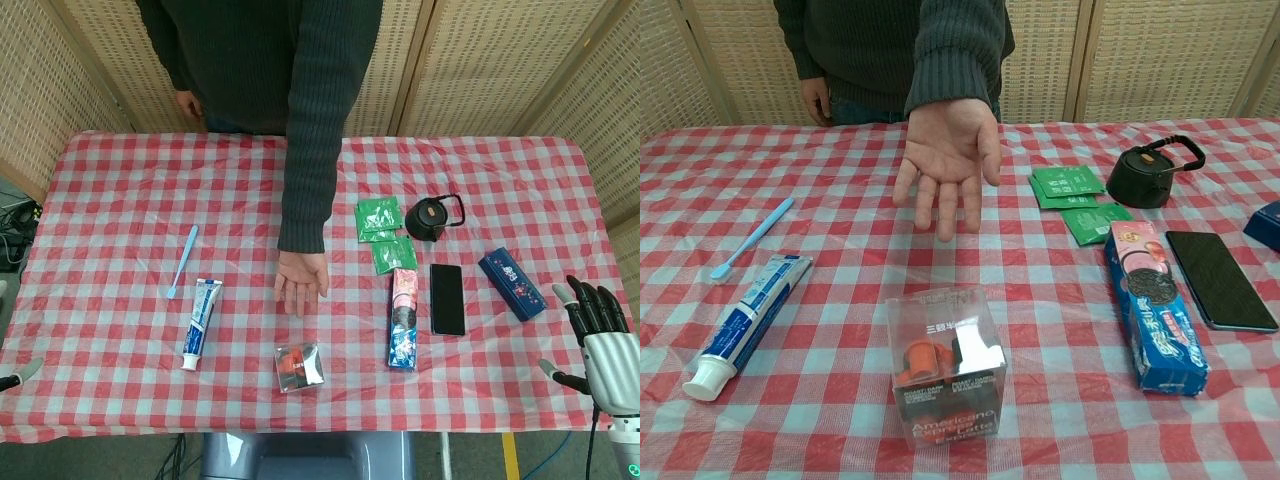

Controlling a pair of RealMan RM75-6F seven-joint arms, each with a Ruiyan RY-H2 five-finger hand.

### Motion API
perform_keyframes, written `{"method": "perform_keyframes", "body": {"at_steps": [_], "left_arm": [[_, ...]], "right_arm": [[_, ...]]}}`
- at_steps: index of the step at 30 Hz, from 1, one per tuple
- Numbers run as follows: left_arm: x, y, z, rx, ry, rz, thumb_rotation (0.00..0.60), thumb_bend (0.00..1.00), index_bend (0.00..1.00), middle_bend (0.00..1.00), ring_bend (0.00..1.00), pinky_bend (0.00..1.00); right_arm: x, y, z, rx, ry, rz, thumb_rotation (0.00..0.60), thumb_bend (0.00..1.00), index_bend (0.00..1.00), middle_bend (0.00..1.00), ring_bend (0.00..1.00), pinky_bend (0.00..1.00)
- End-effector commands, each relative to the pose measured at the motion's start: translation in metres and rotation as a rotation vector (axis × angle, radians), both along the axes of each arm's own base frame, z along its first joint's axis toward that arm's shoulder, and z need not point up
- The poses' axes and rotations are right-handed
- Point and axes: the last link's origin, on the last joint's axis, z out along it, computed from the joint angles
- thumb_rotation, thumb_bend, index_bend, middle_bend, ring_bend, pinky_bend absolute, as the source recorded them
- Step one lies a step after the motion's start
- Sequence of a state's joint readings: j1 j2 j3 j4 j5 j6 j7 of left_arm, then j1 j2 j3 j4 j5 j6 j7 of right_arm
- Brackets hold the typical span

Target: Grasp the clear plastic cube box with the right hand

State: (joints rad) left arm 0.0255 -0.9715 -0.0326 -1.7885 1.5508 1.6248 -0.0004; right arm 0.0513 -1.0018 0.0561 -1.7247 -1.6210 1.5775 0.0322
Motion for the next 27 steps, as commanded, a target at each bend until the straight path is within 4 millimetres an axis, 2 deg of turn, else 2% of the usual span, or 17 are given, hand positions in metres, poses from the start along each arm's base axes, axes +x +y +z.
{"method": "perform_keyframes", "body": {"at_steps": [1,5,10,17,19,23,27], "left_arm": [[0.000,0.000,0.000,0.002,-0.001,0.000,0.600,0.00,0.00,0.00,0.00,0.00],[-0.001,0.000,0.001,0.004,-0.004,0.004,0.600,0.00,0.00,0.00,0.00,0.00],[-0.002,0.004,0.000,0.007,0.003,0.018,0.600,0.00,0.00,0.00,0.00,0.00],[-0.004,0.018,-0.006,0.001,0.030,0.056,0.600,0.00,0.00,0.00,0.00,0.00],[-0.005,0.021,-0.006,0.001,0.034,0.066,0.600,0.00,0.00,0.00,0.00,0.00],[-0.008,0.029,-0.010,-0.004,0.047,0.097,0.600,0.00,0.00,0.00,0.00,0.00],[-0.011,0.035,-0.011,-0.008,0.053,0.120,0.600,0.00,0.00,0.00,0.00,0.00]], "right_arm": [[0.000,0.000,0.000,0.003,0.000,0.000,0.600,0.00,0.09,0.00,0.00,0.00],[0.003,0.000,-0.005,0.034,0.000,0.018,0.600,0.00,0.09,0.00,0.00,0.00],[0.023,-0.001,-0.020,0.223,-0.030,0.130,0.600,0.00,0.09,0.00,0.00,0.00],[0.077,-0.023,-0.045,0.538,-0.020,0.365,0.600,0.00,0.09,0.00,0.00,0.00],[0.087,-0.027,-0.050,0.586,-0.017,0.391,0.600,0.00,0.09,0.00,0.00,0.00],[0.120,-0.039,-0.069,0.709,-0.004,0.468,0.600,0.00,0.09,0.04,0.01,0.00],[0.142,-0.042,-0.089,0.784,0.005,0.523,0.600,0.00,0.10,0.05,0.03,0.00]]}}
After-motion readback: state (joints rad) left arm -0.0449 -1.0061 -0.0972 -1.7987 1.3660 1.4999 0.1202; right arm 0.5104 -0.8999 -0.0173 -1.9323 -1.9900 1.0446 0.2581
